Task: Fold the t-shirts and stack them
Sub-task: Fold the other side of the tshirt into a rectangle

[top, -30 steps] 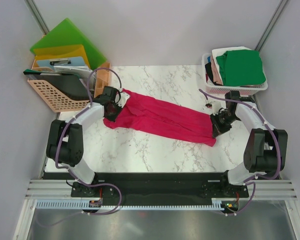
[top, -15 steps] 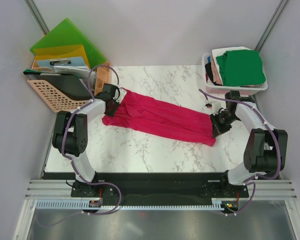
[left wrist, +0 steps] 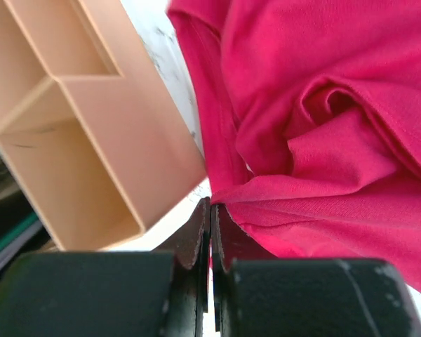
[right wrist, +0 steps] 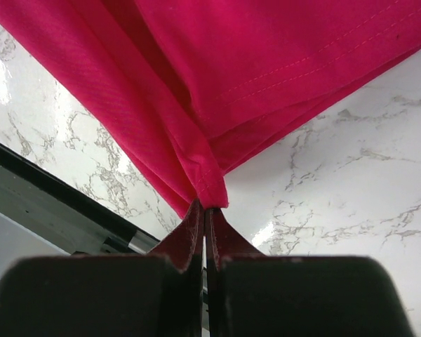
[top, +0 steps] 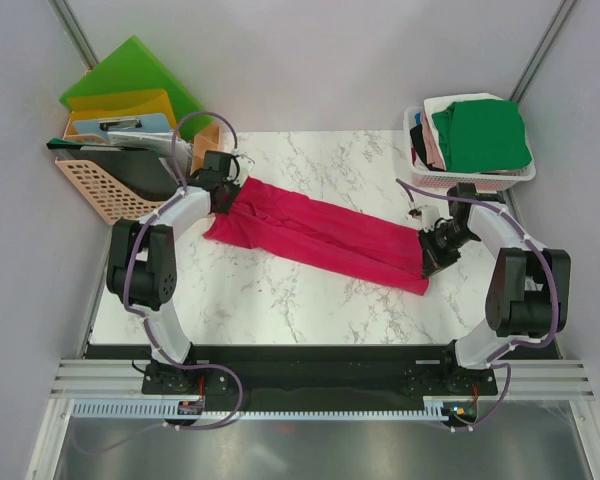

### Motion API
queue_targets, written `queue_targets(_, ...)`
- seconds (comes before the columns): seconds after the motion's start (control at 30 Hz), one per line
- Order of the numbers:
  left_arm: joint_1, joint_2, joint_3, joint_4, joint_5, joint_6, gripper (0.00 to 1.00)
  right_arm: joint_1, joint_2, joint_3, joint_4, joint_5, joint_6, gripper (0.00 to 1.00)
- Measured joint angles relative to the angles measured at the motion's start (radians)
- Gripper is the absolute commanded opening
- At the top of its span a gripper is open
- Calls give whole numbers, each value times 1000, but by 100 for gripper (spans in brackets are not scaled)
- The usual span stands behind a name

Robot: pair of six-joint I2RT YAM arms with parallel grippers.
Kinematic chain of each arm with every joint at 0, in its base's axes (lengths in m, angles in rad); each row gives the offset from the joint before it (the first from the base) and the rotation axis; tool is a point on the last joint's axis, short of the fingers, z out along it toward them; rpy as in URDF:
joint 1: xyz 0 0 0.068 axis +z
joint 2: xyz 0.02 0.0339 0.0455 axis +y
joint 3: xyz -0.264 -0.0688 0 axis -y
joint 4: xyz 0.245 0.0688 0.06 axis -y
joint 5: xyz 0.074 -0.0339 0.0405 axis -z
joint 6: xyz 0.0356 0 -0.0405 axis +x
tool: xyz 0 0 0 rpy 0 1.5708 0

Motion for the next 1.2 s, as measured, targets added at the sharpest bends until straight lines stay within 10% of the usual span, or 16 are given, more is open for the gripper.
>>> queue_targets(0.2,0,21,64,-12,-13,9,3,0,5,0,6,-13,0,17)
queue_targets(0.4,0,92,100,-28,-20,13,52,0,-3,0,-3,-11,-12,53)
queue_targets(1.2,-4,-93,-16,-47,-28,13,60,0,-7,0,14,-15,-16,54)
